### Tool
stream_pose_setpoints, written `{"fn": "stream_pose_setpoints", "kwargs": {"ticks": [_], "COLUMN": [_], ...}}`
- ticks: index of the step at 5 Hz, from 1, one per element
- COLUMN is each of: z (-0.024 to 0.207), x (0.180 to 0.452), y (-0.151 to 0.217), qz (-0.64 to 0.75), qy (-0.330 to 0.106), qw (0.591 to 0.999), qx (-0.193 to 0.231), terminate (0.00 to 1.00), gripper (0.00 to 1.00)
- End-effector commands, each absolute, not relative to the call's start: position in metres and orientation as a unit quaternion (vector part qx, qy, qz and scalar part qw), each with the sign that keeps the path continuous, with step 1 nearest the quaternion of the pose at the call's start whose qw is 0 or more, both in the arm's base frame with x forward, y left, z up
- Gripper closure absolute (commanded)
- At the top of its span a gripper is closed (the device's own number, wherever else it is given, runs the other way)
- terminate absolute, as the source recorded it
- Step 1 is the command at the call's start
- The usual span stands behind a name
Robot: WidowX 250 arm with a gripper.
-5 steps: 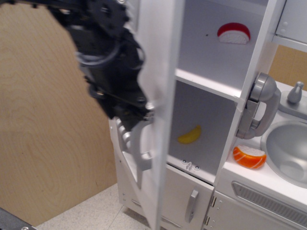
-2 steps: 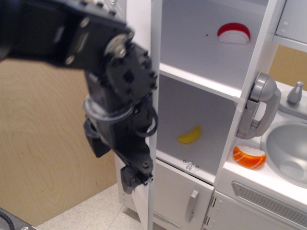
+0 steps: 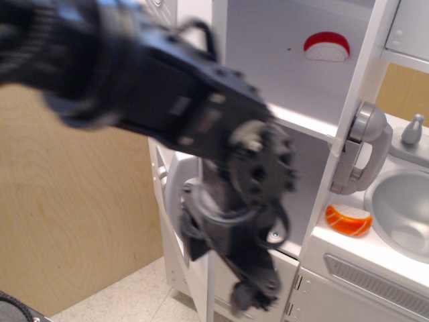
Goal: Open fridge
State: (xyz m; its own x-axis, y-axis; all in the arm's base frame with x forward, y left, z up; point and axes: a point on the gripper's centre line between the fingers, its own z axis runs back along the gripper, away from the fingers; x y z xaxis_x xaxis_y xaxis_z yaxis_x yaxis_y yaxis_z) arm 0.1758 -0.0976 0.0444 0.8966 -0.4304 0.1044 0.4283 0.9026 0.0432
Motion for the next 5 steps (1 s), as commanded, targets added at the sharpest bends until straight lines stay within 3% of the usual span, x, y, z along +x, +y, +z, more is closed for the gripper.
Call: {"fn": "stream_pose_setpoints", "kwargs": {"ticks": [1,2,3,5], "z": [0.046,0.056,0.067,0.080], "x": [0.227,0.246,0.251,0.226], "y": [-0.124,-0.118,-0.098,-0.069], "qz": [-0.212,-0.189,-0.171,-0.157], "qy": [-0.098,-0.114,-0.111,-0.093], "qw": [0.972,0.975,0.978,0.982], "qx": [0.012,0.012,0.038,0.052], "terminate": [0.00,0.00,0.00,0.00], "gripper": [0.00,0.00,0.00,0.00]}}
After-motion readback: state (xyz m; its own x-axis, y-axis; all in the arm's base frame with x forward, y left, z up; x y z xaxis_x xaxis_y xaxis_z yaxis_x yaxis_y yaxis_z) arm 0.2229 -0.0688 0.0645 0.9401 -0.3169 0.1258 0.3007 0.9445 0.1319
